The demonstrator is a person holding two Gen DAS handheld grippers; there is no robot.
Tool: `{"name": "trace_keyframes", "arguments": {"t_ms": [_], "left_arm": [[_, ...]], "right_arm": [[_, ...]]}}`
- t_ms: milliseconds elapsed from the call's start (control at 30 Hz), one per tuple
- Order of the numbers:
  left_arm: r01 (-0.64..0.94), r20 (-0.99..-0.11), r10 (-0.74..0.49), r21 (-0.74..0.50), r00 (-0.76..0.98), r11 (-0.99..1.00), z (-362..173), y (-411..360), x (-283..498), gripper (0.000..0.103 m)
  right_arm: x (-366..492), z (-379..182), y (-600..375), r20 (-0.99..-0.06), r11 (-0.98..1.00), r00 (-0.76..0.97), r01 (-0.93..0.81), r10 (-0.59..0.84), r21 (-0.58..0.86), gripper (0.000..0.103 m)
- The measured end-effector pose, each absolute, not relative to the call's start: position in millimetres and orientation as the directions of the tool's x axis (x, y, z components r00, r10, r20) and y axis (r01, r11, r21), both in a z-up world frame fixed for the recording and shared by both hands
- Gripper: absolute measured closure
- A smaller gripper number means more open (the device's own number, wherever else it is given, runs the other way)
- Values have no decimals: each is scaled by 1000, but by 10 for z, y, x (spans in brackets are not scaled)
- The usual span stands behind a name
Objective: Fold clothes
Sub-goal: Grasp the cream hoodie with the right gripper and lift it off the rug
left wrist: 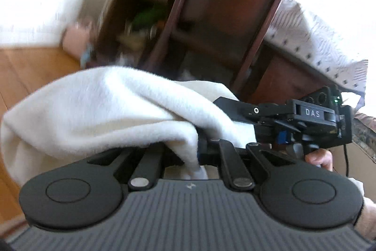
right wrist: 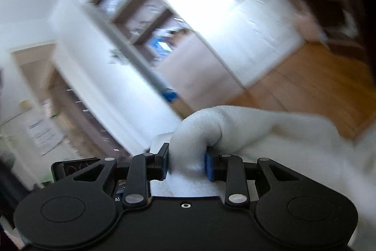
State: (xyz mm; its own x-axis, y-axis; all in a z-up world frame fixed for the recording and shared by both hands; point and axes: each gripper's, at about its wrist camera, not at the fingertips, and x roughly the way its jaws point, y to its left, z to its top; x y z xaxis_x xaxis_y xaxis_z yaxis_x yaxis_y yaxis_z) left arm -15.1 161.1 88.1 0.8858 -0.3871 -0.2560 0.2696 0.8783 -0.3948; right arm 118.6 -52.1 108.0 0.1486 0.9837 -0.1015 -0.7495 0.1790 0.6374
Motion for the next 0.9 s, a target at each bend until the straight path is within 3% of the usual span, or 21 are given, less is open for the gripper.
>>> {"name": "trace_keyframes", "arguments": {"t_ms": [67, 100, 133, 167, 233, 300, 367, 467, 567, 600, 900], "left_arm": [[237, -292, -355, -372, 888, 898, 898, 1785, -385, 91], [190, -333, -319, -365, 887, 911, 849, 1881, -499, 74], [102, -405, -253, -359, 879, 928, 725, 1979, -602, 49], [-1, -488, -174, -339, 855, 941, 564, 2064, -689, 44], [-231, -680, 15, -229, 733, 946, 117, 2225, -822, 44], [-378, -786, 155, -107, 599, 920, -288, 2308, -967, 46], [-417, -789, 170, -118, 591, 901, -494, 2322, -1169, 47], [-405, -707, 101, -277, 700, 871, -542, 2291, -1450, 47], [-348, -612, 57, -368, 788, 862, -623, 2251, -1563, 47], [-330, -595, 43, -382, 802, 863, -654, 2242, -1558, 47], [-290, -610, -63, -462, 790, 838, -933, 2396, -1683, 47]], "right_arm": [[1044, 1171, -388, -107, 165, 126, -796, 986, 582, 68], [982, 1110, -300, -134, 186, 133, -810, 982, 556, 68], [886, 986, -176, -185, 229, 151, -806, 971, 546, 68], [807, 801, -39, -274, 306, 181, -788, 945, 534, 67], [664, 363, 251, -477, 458, 209, -736, 854, 498, 65], [554, -71, 414, -602, 505, 115, -679, 790, 533, 65], [438, -361, 425, -625, 503, 32, -627, 780, 595, 65], [367, -400, 263, -619, 536, 66, -578, 782, 615, 63], [504, -347, 147, -649, 591, 124, -566, 750, 575, 44], [572, -331, 133, -661, 618, 158, -560, 733, 552, 44], [823, -288, -52, -684, 792, 416, -429, 600, 434, 42]]}}
